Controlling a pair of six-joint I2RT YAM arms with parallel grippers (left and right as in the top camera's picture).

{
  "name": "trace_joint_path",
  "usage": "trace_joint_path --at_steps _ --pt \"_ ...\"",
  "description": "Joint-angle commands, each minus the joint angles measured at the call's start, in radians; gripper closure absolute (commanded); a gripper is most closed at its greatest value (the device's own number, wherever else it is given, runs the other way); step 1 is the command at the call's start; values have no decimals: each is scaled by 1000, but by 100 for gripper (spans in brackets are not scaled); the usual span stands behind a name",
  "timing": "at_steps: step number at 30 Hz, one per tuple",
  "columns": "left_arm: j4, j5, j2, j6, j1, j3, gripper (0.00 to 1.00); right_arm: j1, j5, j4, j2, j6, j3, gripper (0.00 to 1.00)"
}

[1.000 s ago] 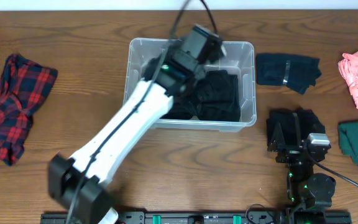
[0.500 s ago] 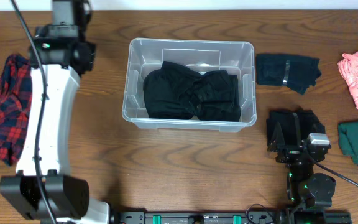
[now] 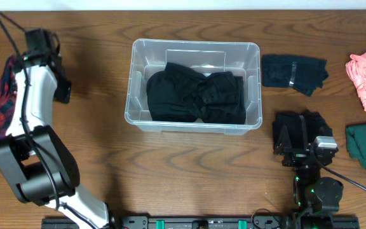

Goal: Pack container
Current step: 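Move the left gripper back to the red plaid shirt and grasp it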

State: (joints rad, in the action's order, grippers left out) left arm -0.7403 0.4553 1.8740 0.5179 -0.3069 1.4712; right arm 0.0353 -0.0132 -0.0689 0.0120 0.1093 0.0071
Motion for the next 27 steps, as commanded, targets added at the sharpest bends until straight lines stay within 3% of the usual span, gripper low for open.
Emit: trace_joint_path --at_steps 1,7,17,25,27 --pt "50 2 46 91 -74 -59 2 -4 -6 -3 -5 -13 -2 1" --pt "146 2 118 171 -147 -76 2 -4 -5 -3 -5 -13 -2 1" --pt "279 26 226 350 -161 -76 2 -4 -6 -3 -5 -13 -2 1" --pt "468 142 306 369 -171 -76 3 -4 -5 -3 -5 -13 -2 1" --pt "513 144 312 368 -171 -76 9 -4 -6 -3 -5 -13 -2 1"
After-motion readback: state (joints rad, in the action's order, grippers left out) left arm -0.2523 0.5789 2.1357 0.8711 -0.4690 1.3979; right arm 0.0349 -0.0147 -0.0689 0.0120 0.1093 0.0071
